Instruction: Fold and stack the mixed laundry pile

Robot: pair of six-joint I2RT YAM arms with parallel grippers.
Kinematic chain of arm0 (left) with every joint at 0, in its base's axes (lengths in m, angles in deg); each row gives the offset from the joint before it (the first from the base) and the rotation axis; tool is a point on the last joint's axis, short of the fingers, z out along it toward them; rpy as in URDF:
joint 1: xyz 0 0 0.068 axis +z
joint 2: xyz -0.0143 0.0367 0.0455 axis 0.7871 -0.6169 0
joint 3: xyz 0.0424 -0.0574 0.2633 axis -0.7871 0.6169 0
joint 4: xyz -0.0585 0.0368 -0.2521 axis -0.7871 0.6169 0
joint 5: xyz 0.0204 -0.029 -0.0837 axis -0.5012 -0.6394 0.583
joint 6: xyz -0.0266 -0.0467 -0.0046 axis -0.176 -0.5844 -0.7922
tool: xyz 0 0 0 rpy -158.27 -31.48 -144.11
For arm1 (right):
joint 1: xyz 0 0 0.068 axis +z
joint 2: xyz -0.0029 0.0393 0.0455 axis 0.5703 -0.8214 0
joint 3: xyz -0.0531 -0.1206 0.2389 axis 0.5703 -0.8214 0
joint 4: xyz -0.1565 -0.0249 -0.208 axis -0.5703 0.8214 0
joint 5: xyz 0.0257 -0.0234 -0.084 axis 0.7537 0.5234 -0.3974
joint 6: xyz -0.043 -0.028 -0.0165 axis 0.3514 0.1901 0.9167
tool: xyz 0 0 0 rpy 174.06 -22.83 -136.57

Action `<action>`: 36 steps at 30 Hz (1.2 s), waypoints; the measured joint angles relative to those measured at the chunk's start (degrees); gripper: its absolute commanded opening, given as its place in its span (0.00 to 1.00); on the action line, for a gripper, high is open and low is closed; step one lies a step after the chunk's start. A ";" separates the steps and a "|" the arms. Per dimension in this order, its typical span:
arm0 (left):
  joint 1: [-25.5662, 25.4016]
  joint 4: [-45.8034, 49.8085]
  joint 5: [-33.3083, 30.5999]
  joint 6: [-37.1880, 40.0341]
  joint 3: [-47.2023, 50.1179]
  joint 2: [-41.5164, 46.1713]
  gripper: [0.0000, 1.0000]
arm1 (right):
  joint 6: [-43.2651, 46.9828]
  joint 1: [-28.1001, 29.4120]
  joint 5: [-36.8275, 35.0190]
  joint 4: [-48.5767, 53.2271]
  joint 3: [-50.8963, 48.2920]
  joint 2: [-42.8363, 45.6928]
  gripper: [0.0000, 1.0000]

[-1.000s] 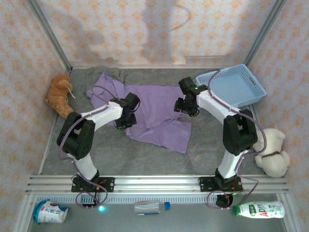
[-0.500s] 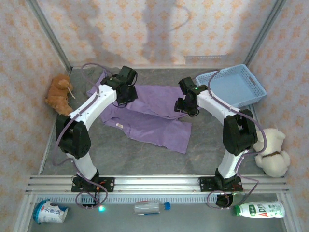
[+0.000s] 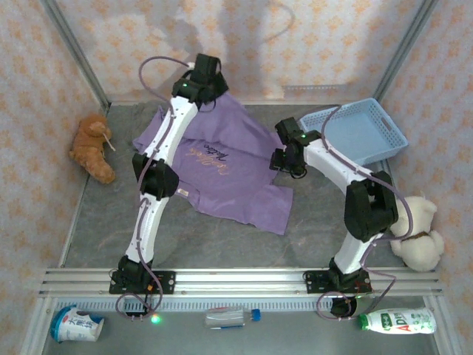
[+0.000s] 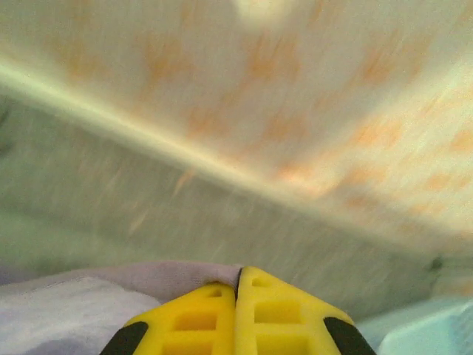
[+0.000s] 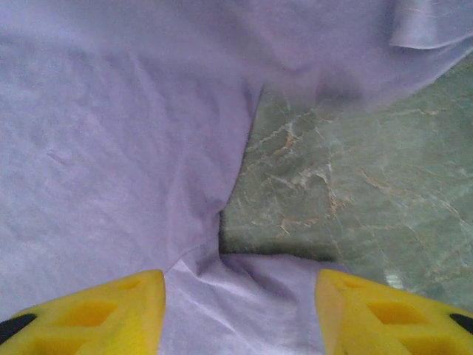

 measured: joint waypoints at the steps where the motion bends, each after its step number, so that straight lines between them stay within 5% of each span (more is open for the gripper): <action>1: 1.03 -1.97 0.55 -2.34 -2.01 -1.16 0.99 | -0.26 0.00 -0.22 0.00 -0.70 0.92 0.56; 8: 5.35 -5.51 1.49 -6.71 2.34 -0.13 1.00 | -0.79 0.00 -0.76 -0.02 -2.78 2.89 0.56; 16: 1.36 -3.50 3.34 1.77 38.66 19.74 0.90 | 0.31 0.00 0.37 -0.33 -0.55 -2.43 0.55; 19: -2.73 -5.29 4.22 2.47 53.55 29.90 0.77 | 0.52 -0.02 -1.03 0.22 0.85 -4.85 0.56; 23: -10.95 -9.60 4.44 0.42 67.98 38.91 0.39 | -0.44 -1.22 -5.25 1.62 3.34 -5.77 0.71; 25: -15.61 -11.98 4.17 -1.31 72.94 39.91 0.20 | -0.90 -2.93 -7.21 2.23 5.38 -5.77 0.97; 36: -34.86 -13.25 -2.43 -12.09 77.35 26.97 0.17 | 0.11 -7.43 -8.37 0.81 11.39 -3.67 0.99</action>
